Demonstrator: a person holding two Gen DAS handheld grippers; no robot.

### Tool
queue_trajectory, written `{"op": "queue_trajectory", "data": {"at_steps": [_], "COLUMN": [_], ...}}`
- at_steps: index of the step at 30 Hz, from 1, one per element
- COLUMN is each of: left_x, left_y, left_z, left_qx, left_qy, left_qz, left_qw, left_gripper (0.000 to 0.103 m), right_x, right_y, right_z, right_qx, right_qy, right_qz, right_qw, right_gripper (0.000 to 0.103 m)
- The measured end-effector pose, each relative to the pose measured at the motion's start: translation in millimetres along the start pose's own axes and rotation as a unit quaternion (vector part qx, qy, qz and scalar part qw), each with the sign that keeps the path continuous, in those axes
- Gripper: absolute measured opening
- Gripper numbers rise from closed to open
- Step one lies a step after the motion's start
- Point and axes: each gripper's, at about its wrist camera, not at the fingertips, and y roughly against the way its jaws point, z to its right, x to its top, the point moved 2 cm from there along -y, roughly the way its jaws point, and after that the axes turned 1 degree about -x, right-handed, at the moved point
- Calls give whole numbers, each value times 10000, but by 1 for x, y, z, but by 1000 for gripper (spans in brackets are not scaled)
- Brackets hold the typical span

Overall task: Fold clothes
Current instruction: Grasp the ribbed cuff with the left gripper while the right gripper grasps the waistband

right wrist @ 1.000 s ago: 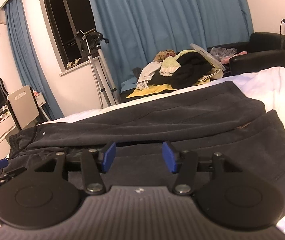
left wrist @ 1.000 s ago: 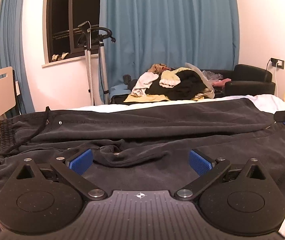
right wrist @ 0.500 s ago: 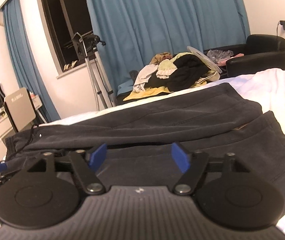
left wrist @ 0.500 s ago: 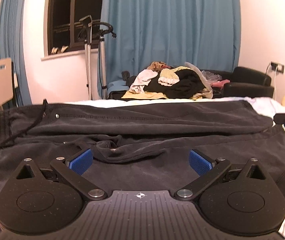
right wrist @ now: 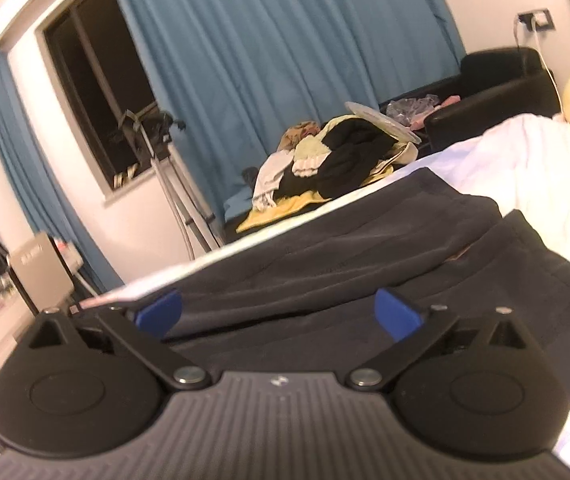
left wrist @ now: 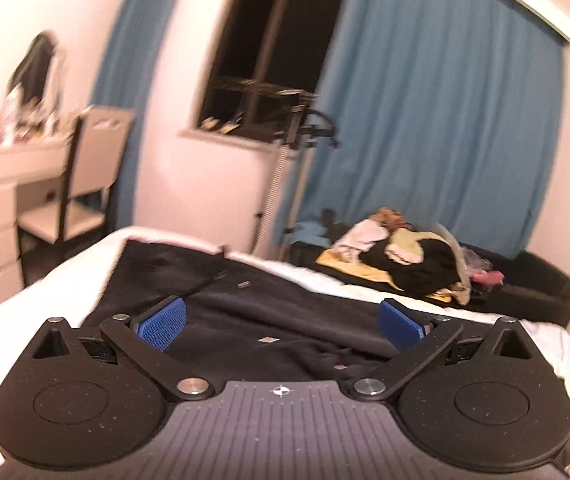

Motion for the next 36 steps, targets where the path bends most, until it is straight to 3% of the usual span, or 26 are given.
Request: {"op": "queue_trajectory", "data": {"at_steps": [4,8,12,14,17,20,22,25,26,27,28,30,32,34,35,36], "left_x": [-7,-31,-52,-64,-82,-89,-93,-93,-91,-89,-87,-86,-84,-81,-79,-76], "left_y": [-3,-22,-56,-76,-100,-114,-129,-147,-149,-150,-150,-147,-143,-139,-137,-135], "left_z": [-68,-124,-165,-177,-192,-198,-198,-194,-191,-189,-188,-190,-192,-191,-190,-189], "left_qx": [51,-64,172,266,334,29,-252,-254,-210,-140,-76,6,24,43,50,48], "left_qy": [1169,2302,2926,3161,3571,3689,3836,3840,3812,3789,3815,3948,4042,4075,4072,4064], "left_qz": [-358,-753,-1183,-1338,-1533,-1491,-1614,-1749,-1748,-1752,-1758,-1751,-1726,-1705,-1683,-1655], "left_qw": [9925,9702,9487,9389,9208,9174,9089,9063,9076,9086,9075,9019,8982,8972,8977,8986], "left_gripper": [103,103,101,101,101,93,88,85,78,60,51,27,17,15,14,12], "right_x": [24,50,56,46,24,4,-9,-20,-22,-24,-24,-24,-23,-22,-22,-22], "right_y": [25,65,102,114,119,102,89,64,57,52,48,39,30,23,21,19], "right_z": [21,70,145,176,218,240,251,263,266,271,273,276,279,282,284,285], "right_qx": [169,282,-202,-615,-838,-910,-984,-999,-1021,-1095,-1090,-1024,-953,-1097,-1180,-1223], "right_qy": [-624,-1486,-2361,-2732,-3316,-3560,-3689,-3723,-3706,-3735,-3737,-3689,-3566,-3512,-3514,-3487], "right_qz": [279,556,616,533,266,-74,-268,-408,-435,-447,-414,-340,-363,-423,-441,-453], "right_qw": [9975,9869,9696,9585,9393,9300,9238,9218,9221,9200,9202,9232,9287,9289,9277,9281], "right_gripper": [103,103,103,103,103,103,103,102,99,97,96,80,79,70,55,24]}}
